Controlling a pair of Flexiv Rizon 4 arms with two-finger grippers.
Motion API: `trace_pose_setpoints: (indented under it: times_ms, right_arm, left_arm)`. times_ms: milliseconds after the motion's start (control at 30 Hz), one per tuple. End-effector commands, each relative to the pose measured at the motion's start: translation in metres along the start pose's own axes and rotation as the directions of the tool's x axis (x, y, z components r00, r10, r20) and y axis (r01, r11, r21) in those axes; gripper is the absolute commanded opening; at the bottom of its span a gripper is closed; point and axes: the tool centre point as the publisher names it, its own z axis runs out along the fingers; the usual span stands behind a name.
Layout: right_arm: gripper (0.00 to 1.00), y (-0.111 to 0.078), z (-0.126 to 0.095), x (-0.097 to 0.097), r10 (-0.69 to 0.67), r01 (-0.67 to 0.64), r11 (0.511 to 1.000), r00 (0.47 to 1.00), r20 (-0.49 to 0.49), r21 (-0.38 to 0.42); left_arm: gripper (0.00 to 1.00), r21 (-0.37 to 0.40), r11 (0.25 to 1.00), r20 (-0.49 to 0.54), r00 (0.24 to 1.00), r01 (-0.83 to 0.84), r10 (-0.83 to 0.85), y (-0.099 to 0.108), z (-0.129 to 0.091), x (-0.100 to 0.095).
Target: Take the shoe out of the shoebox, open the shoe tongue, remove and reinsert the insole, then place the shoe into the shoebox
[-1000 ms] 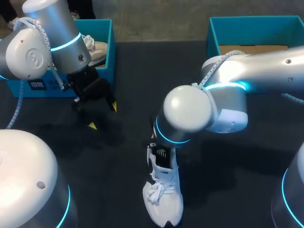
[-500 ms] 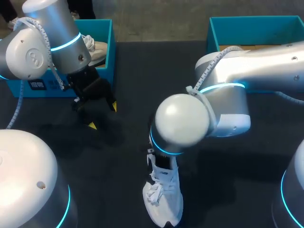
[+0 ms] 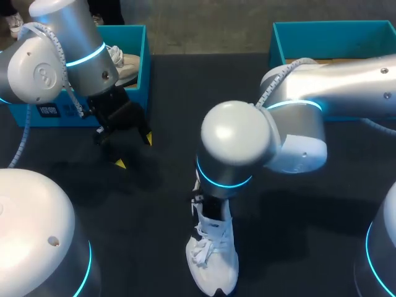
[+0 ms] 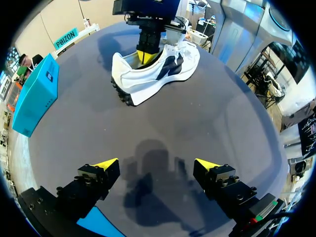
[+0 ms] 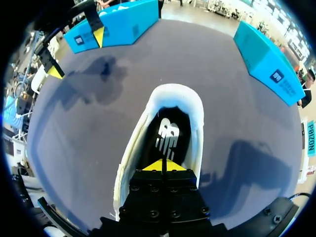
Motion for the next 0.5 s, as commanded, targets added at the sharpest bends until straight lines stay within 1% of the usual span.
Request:
trace_pose_setpoints:
  times_ms: [33,167,333,500]
  right_arm:
    - [0.00,-0.003,-0.005,0.006,0.001,-0.002,0.999,1.000,0.020,0.035]
    - [0.00,-0.010,-0.013,0.010,0.003,-0.004,0.999,1.000,0.029,0.043]
    - [0.00,-0.020,-0.010,0.013,0.014,-0.016,0.998,1.000,0.025,0.069]
    - [0.00,-0.025,-0.008,0.012,0.015,-0.017,0.997,1.000,0.018,0.078]
  left_arm:
    - [1.00,-0.003,1.000,-0.001,1.000,0.000,0.000,0.000,0.000,0.000]
    - [1.00,-0.003,1.000,-0.001,1.000,0.000,0.000,0.000,0.000,0.000]
    - [1.00,-0.003,1.000,-0.001,1.000,0.000,0.000,0.000,0.000,0.000]
    - [1.00,-0.003,1.000,-0.001,1.000,0.000,0.000,0.000,0.000,0.000]
